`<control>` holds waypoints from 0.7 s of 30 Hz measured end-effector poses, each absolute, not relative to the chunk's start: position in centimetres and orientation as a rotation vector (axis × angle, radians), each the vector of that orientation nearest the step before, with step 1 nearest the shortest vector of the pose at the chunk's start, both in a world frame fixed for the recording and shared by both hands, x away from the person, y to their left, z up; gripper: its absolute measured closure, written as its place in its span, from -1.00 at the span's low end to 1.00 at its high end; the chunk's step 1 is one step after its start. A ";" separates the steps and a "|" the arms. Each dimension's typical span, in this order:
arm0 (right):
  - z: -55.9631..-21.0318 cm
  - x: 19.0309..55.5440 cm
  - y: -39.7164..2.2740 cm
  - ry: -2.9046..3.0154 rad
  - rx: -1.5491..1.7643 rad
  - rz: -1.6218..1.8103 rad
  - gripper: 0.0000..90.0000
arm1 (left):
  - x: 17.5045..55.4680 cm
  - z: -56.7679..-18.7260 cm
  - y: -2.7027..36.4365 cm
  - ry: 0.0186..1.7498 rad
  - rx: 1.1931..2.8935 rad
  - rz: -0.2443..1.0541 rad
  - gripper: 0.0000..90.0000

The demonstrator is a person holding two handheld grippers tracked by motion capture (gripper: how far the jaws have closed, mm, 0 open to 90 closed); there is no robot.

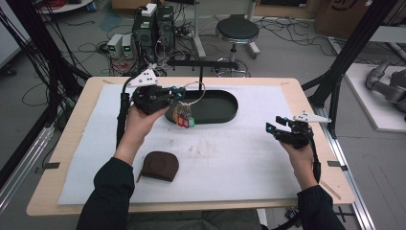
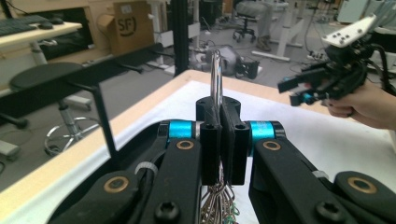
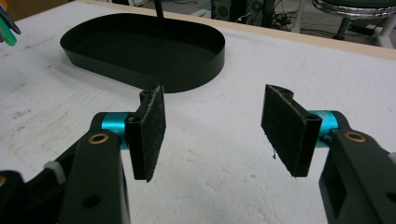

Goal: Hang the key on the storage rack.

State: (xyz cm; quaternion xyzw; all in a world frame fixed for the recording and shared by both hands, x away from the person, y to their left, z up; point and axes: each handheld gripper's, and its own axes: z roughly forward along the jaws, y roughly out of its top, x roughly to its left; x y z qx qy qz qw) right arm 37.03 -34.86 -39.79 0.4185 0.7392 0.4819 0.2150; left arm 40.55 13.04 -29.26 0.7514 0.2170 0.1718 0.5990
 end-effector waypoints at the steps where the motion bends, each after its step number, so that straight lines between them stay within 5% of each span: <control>1: -39.8 37.0 -34.9 2.048 1.156 1.336 -0.09 | 40.9 -29.1 13.2 0.510 1.738 0.403 0.93; 21: -39.8 37.1 -34.9 2.040 1.158 1.347 -0.09 | 44.7 -30.0 15.8 0.631 1.663 0.438 0.93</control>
